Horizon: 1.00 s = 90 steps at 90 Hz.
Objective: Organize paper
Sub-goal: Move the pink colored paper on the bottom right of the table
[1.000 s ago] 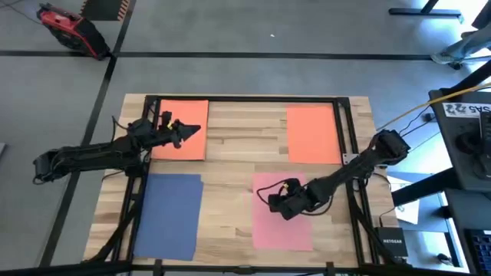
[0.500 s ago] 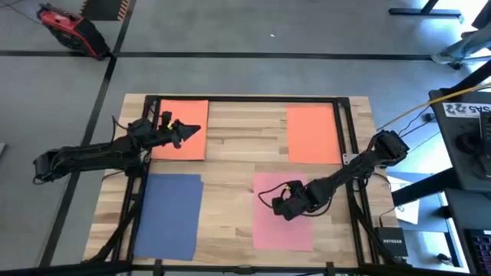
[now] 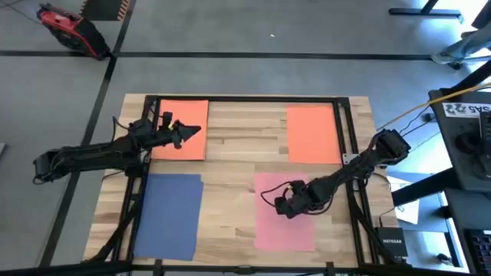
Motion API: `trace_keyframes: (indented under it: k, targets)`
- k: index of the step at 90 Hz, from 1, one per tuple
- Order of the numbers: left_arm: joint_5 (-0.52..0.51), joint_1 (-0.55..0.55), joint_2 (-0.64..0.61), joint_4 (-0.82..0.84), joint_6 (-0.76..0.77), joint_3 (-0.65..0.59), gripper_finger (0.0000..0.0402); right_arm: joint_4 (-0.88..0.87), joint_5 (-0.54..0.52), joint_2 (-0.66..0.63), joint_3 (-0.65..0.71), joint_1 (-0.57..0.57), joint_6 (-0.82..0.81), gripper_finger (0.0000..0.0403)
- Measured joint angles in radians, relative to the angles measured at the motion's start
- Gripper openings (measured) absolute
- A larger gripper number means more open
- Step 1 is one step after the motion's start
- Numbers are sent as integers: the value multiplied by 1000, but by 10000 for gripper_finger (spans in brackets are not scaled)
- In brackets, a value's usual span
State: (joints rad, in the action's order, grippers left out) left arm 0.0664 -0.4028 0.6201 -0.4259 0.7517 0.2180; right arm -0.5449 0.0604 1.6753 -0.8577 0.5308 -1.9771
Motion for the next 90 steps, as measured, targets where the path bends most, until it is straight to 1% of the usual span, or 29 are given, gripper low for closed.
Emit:
trace_keyframes:
  k: [19, 36, 47, 61, 66, 70, 84, 90]
  targets:
    - [0, 0, 0, 6, 0, 0, 0, -146, 35, -32, 4, 0, -9, 0]
    - [0, 0, 0, 6, 0, 0, 0, -256, 37, -71, 5, 3, -9, 0]
    - [0, 0, 0, 6, 0, 0, 0, -288, 38, -79, 5, 24, -18, 0]
    - [0, 0, 0, 6, 0, 0, 0, -294, 45, -80, 5, 76, -90, 0]
    - [0, 0, 0, 5, 0, 0, 0, -274, 22, -82, 5, 93, -118, 0]
    - [0, 0, 0, 6, 0, 0, 0, -244, -23, -94, 5, 109, -144, 0]
    - [0, 0, 0, 6, 0, 0, 0, -111, -253, -116, 4, 138, -222, 0]
    - [0, 0, 0, 5, 1, 0, 0, -62, -299, -114, 3, 136, -216, 0]
